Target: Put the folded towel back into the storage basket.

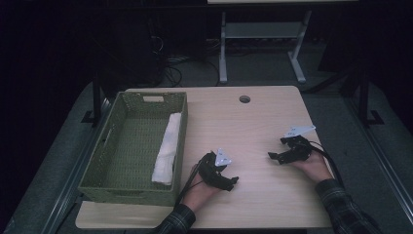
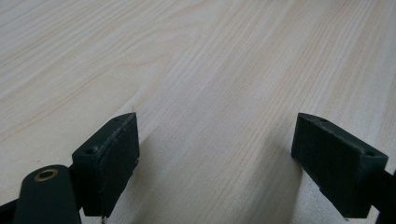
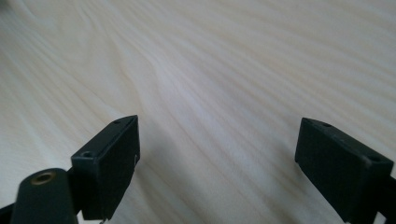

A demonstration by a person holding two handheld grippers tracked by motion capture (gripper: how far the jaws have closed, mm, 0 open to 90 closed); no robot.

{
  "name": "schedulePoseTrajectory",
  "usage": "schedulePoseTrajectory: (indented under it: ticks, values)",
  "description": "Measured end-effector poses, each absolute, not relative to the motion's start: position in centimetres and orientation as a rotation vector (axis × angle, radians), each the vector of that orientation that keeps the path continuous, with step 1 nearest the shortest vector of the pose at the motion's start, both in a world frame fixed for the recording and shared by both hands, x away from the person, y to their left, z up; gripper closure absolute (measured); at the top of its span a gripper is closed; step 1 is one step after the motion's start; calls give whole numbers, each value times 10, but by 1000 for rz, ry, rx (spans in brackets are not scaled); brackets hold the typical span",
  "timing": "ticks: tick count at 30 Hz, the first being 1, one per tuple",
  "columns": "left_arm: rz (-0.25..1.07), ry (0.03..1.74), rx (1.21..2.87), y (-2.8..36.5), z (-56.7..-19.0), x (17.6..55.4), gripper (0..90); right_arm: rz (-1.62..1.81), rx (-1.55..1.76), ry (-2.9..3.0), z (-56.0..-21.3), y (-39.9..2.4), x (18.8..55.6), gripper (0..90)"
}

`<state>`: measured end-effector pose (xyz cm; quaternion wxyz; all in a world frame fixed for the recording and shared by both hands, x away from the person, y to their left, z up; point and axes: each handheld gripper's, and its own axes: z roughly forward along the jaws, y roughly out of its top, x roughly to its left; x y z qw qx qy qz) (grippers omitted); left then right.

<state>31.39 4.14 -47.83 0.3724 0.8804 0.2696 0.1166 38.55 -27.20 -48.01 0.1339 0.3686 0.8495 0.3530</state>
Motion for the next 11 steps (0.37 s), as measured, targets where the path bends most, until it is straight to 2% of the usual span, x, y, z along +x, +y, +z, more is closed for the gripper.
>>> schedulePoseTrajectory:
  ticks: [2, 11]
  values:
    - [295, 687, 2259, 41, -478, 314, 133, 1053, 1055, 2455, -483, -271, 385, 80]
    - [296, 688, 2259, 41, -478, 314, 130, 1054, 1055, 2456, -484, -271, 385, 71]
